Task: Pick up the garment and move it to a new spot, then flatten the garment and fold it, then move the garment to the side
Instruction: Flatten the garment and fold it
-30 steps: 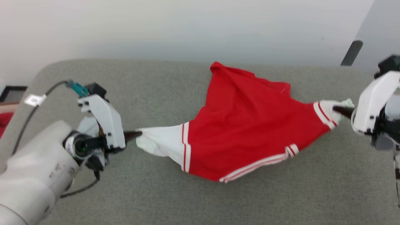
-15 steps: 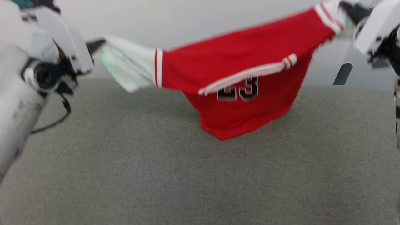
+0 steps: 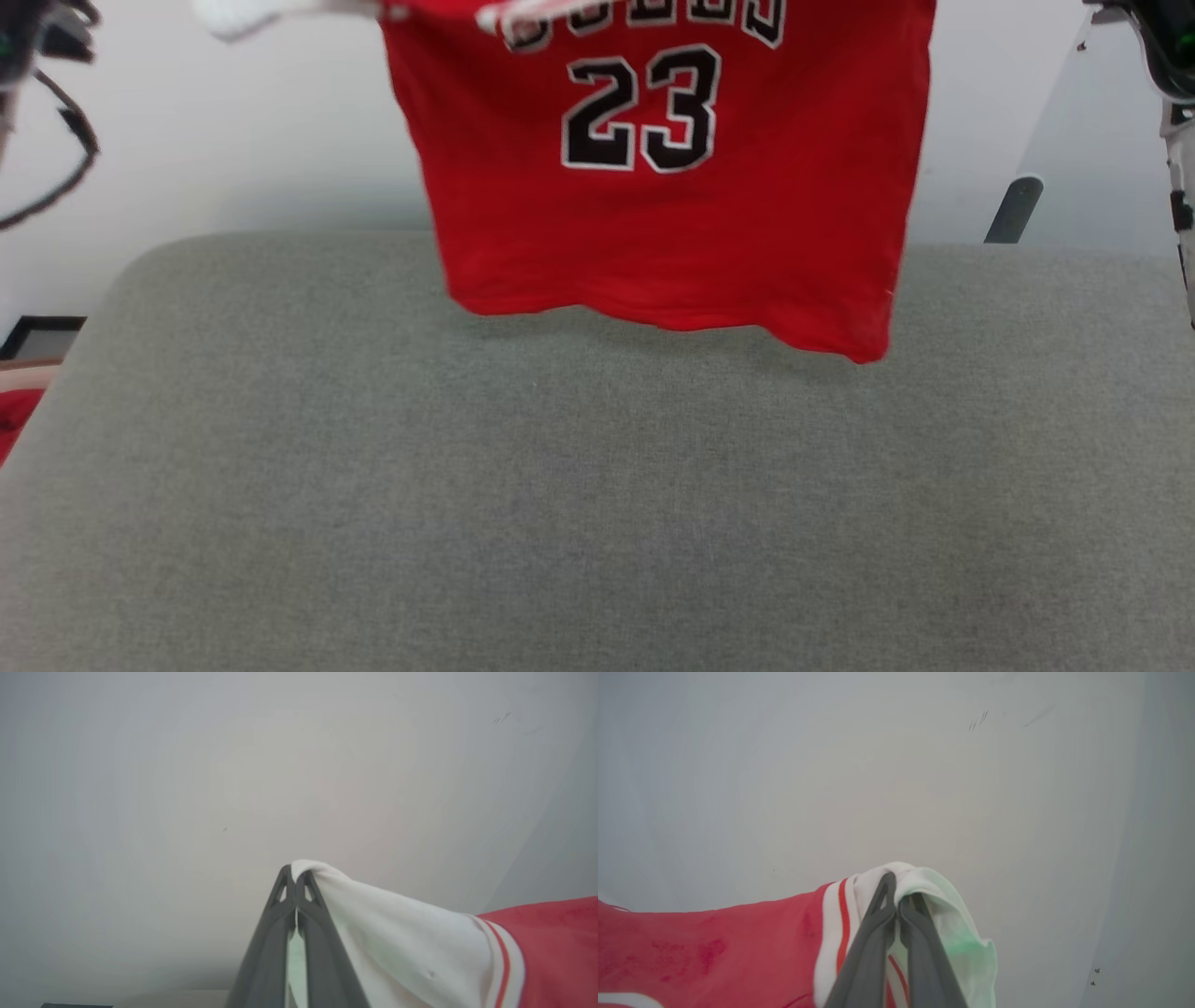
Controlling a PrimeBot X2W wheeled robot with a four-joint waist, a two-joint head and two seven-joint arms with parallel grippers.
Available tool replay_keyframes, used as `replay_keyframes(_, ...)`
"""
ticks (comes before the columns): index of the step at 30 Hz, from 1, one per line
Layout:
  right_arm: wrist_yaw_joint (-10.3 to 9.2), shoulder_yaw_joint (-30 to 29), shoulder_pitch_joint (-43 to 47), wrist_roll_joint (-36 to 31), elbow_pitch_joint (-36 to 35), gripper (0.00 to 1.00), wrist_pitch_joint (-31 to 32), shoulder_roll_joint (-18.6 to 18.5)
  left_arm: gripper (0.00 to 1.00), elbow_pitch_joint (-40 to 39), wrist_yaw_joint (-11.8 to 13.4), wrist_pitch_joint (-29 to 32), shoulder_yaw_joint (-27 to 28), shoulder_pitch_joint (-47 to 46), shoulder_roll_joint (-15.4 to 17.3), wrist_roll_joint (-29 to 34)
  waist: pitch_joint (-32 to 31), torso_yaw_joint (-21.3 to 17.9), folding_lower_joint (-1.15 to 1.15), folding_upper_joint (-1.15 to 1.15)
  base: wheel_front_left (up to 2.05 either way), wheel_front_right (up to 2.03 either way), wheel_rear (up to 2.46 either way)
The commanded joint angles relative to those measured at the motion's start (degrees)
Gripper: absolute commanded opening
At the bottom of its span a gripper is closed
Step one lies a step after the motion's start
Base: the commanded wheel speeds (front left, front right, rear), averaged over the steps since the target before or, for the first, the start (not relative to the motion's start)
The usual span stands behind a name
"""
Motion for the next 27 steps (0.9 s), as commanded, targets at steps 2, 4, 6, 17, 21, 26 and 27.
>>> replay_keyframes(2, -0.04, 1.59, -1.74, 1.12, 1.73, 0.00, -1.49, -0.13, 0.00, 1.29, -0.71, -0.90, 0.18, -1.32, -0.67, 0.42, 0.79, -0.17, 0.00, 0.00, 0.00, 0.00, 0.00)
replay_keyframes(4, -0.04, 2.62, -2.69, 1.97, 2.98, 0.00, -2.50, -0.47, 0.00, 2.15, -1.01, -1.32, 0.07, -2.20, -0.96, 0.72, 1.64, -0.18, 0.00, 0.00, 0.00, 0.00, 0.00)
replay_keyframes(6, -0.04, 3.71, -4.20, 2.41, 3.76, 0.00, -3.16, -0.99, 0.00, 2.62, -1.25, -1.91, 0.07, -3.83, -0.95, 1.07, 3.59, -0.22, 0.00, 0.00, 0.00, 0.00, 0.00)
replay_keyframes(17, -0.04, 8.07, -15.03, -4.01, 7.05, 0.00, -15.82, -3.32, 0.00, 2.82, -2.07, -10.39, 0.77, -14.00, -0.47, 4.43, 21.29, -1.41, 0.00, 0.00, 0.00, 0.00, 0.00)
replay_keyframes(21, -0.04, 8.62, -21.07, -9.68, 9.32, 0.00, -23.11, -3.95, 0.00, 2.46, -2.08, -15.66, 1.74, -19.53, -0.95, 5.56, 29.81, -1.47, 0.00, 0.00, 0.00, 0.00, 0.00)
replay_keyframes(26, -0.04, 6.94, -27.63, -18.49, 10.40, 0.00, -26.97, -4.79, 0.00, 1.06, -2.14, -20.46, 3.32, -24.60, -2.36, 6.01, 38.63, 0.21, 0.00, 0.00, 0.00, 0.00, 0.00)
replay_keyframes(27, -0.04, 6.42, -28.25, -20.38, 10.08, 0.00, -27.10, -4.78, 0.00, 0.67, -2.15, -21.03, 3.85, -25.06, -2.59, 5.71, 40.02, 0.63, 0.00, 0.00, 0.00, 0.00, 0.00)
